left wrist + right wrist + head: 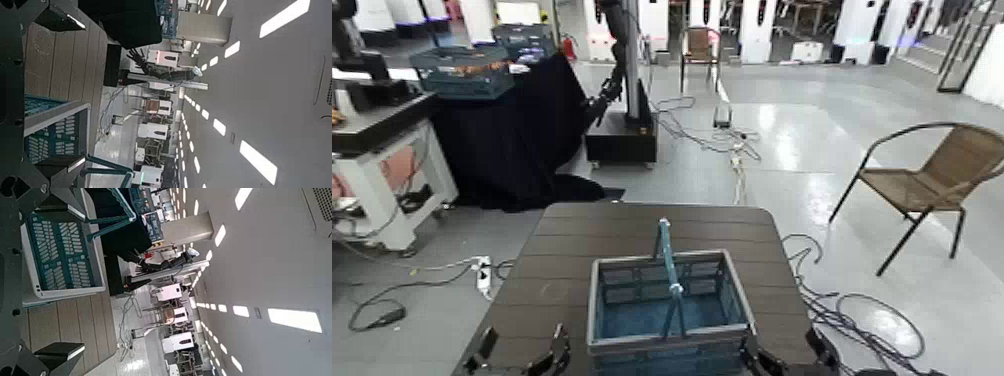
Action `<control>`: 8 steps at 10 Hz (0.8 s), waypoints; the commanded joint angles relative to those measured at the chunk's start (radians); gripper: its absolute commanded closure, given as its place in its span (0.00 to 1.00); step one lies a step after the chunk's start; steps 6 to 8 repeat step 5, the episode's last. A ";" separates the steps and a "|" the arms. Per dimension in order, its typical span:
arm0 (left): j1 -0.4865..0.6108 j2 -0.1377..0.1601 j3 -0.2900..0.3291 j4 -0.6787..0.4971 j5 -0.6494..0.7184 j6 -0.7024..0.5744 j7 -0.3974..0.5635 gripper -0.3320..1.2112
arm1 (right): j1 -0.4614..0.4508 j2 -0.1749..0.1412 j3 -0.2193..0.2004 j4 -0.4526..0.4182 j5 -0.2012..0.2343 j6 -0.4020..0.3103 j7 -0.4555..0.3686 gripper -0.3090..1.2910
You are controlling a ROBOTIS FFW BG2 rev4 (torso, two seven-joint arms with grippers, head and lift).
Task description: Place the crate on the table.
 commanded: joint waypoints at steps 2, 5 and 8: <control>-0.002 0.000 -0.003 0.001 0.000 0.003 0.003 0.29 | 0.001 0.001 0.000 -0.002 0.000 0.000 0.000 0.28; -0.002 0.000 -0.003 0.001 0.000 0.006 0.003 0.29 | 0.001 0.001 0.000 -0.002 0.000 0.000 0.000 0.28; -0.002 0.000 -0.003 0.001 0.000 0.006 0.003 0.29 | 0.001 0.001 0.000 -0.002 0.000 0.000 0.000 0.28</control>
